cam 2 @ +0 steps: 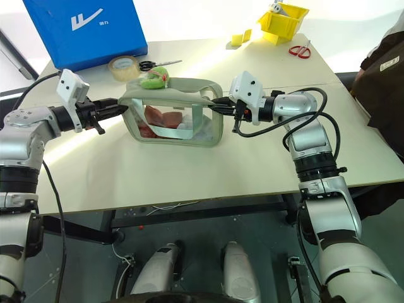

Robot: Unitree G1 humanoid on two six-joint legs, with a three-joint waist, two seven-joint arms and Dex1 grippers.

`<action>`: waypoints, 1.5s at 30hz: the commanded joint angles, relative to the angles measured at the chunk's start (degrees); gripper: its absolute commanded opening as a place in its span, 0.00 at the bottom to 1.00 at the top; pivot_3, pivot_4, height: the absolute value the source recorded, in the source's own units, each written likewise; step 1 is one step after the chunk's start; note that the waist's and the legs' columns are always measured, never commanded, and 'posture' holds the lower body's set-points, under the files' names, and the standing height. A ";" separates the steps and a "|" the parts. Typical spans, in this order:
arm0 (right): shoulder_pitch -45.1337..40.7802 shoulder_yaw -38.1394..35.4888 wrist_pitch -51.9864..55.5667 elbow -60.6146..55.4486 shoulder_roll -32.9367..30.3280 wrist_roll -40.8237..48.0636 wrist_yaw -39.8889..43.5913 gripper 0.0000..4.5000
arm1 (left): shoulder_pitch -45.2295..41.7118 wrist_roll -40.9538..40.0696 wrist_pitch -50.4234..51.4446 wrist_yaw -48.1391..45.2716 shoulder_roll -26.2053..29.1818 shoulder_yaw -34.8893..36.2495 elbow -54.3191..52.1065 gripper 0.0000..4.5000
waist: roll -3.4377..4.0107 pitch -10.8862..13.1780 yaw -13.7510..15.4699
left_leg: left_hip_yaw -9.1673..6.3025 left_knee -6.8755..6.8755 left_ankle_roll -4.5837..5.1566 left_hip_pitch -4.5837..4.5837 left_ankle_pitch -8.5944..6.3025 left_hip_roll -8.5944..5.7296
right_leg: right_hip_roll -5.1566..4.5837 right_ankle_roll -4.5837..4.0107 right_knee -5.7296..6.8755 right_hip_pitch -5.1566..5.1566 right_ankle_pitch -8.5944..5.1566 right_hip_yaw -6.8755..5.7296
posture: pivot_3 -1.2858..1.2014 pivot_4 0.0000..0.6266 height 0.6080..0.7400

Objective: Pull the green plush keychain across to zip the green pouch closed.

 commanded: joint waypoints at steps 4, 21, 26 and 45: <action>0.70 -1.42 2.78 -7.24 -0.70 2.21 -0.37 0.00 | 4.43 -3.17 4.73 -2.23 4.73 3.77 -10.46 0.01 | 0.00 0.00 -0.34 | 0.00 -0.03 0.00 -0.02 0.00 0.01 | -0.01 0.00 -0.01 -0.03 0.00 0.01 | 0.52 0.24 1.00; -1.14 -1.23 7.38 -7.22 -2.91 2.53 2.22 0.59 | 13.89 -6.15 9.47 1.39 5.07 6.54 -21.81 0.00 | 0.01 0.01 0.03 | 0.00 0.02 0.01 -0.01 -0.01 0.00 | -0.05 -0.21 -0.04 0.01 -0.11 0.01 | 0.52 0.24 1.00; -12.48 -4.46 12.46 -0.64 1.24 6.70 -1.03 1.00 | 14.28 -7.59 10.48 1.15 4.94 7.31 -22.82 0.00 | 0.03 0.02 -0.09 | 0.00 -0.01 0.01 -0.01 -0.01 0.01 | -0.04 -0.24 -0.04 -0.02 -0.11 0.01 | 0.52 0.24 1.00; -30.63 0.04 22.98 29.20 22.58 0.34 -13.29 0.88 | 16.11 -7.42 10.80 1.49 5.02 7.32 -25.20 0.00 | 0.02 0.00 -0.35 | -0.04 -0.18 0.00 -0.06 -0.01 0.01 | 0.02 -0.17 -0.02 -0.17 -0.07 -0.01 | 0.52 0.24 1.00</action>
